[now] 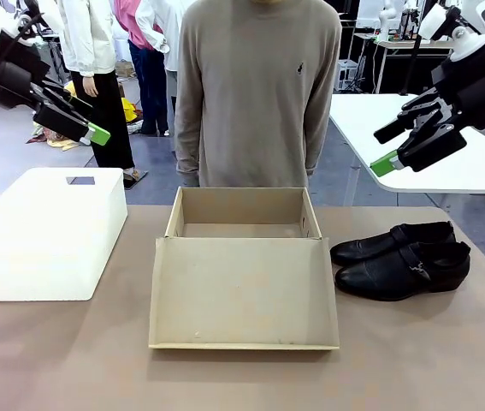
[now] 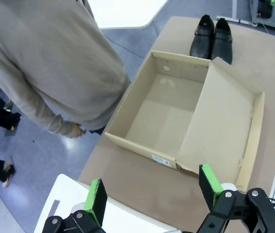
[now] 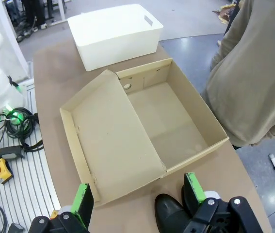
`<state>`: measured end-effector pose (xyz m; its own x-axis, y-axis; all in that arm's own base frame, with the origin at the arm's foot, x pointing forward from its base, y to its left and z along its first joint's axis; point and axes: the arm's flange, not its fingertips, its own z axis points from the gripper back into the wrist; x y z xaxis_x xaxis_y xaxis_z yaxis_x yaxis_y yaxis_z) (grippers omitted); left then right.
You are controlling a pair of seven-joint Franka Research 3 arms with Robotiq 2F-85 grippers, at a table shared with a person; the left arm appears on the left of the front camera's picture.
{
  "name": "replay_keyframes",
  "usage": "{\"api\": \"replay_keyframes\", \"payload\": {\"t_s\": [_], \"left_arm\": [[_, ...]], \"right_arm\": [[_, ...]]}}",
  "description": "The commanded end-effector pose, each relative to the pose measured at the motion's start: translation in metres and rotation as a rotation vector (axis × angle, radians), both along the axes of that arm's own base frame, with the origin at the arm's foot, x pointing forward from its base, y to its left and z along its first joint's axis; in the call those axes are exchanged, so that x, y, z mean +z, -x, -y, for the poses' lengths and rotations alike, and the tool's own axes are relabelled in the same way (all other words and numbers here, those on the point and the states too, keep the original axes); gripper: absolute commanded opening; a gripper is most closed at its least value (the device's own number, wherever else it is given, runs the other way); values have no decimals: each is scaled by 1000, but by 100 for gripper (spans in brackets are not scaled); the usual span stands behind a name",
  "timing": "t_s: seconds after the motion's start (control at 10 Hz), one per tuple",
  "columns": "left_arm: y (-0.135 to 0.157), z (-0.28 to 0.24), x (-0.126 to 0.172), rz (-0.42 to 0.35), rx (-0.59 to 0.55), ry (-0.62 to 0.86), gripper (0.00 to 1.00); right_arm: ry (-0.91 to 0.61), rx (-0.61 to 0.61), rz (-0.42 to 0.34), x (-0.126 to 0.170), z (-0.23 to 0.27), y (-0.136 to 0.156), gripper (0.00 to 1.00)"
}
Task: Pack the shoes into the box.
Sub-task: Place one shoe of the Shoes into the Shoes Box.
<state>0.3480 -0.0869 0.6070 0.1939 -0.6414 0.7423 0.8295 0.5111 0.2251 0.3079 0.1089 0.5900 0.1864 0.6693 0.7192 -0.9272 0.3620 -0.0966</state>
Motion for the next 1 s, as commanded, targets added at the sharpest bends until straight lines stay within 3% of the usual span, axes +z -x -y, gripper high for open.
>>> {"api": "replay_keyframes", "payload": {"t_s": [0.0, 0.5, 0.9], "left_arm": [[-1, -1, -1, 1, -17, 6, 100], [-1, -1, -1, 1, -17, 6, 100], [-1, -1, -1, 1, -17, 6, 100]], "right_arm": [[27, 27, 0, 4, 2, -3, 100], [185, 50, -17, 21, 18, -18, 100], [369, 4, -43, 24, 37, -48, 100]]}}
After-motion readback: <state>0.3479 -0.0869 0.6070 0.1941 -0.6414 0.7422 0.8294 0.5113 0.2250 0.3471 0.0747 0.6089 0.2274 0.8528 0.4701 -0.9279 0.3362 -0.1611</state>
